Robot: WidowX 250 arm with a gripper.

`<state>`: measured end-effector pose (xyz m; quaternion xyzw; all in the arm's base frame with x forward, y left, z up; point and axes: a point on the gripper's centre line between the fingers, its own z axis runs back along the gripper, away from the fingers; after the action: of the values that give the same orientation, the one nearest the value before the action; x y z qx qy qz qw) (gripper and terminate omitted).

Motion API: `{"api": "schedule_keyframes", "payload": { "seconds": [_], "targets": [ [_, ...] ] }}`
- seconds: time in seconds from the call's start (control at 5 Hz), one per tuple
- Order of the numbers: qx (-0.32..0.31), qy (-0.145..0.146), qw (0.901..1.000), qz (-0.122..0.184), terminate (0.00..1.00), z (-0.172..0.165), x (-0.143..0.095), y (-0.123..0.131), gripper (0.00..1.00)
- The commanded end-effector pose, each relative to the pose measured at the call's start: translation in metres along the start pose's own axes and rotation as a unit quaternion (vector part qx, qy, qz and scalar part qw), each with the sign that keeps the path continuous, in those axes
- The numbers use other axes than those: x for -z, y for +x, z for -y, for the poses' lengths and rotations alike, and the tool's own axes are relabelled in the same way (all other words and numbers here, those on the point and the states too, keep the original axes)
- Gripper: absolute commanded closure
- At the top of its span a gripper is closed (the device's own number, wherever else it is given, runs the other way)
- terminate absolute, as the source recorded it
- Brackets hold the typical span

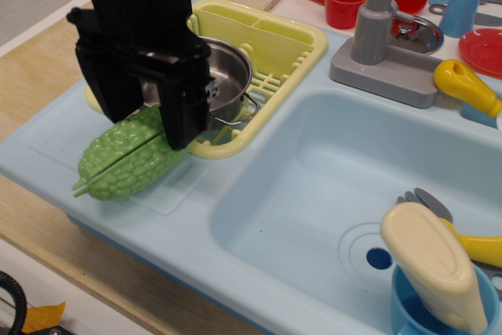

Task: Put green squash into pot or pan

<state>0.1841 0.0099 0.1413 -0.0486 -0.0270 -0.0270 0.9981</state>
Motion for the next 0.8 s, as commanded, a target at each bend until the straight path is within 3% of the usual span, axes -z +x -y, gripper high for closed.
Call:
{"api": "schedule_keyframes", "payload": {
  "seconds": [0.0, 0.2, 0.4, 0.6],
  "targets": [
    [-0.013, -0.009, 0.9996, 0.021, 0.00, -0.002, 0.007, -0.005, 0.00],
    [-0.014, -0.008, 0.9996, 0.025, 0.00, -0.003, 0.008, -0.004, 1.00],
    [-0.001, 0.016, 0.9995, 0.027, 0.00, -0.001, -0.006, 0.006, 1.00],
    [0.027, 0.052, 0.9980, 0.022, 0.00, -0.006, -0.028, 0.032, 1.00]
  ]
}}
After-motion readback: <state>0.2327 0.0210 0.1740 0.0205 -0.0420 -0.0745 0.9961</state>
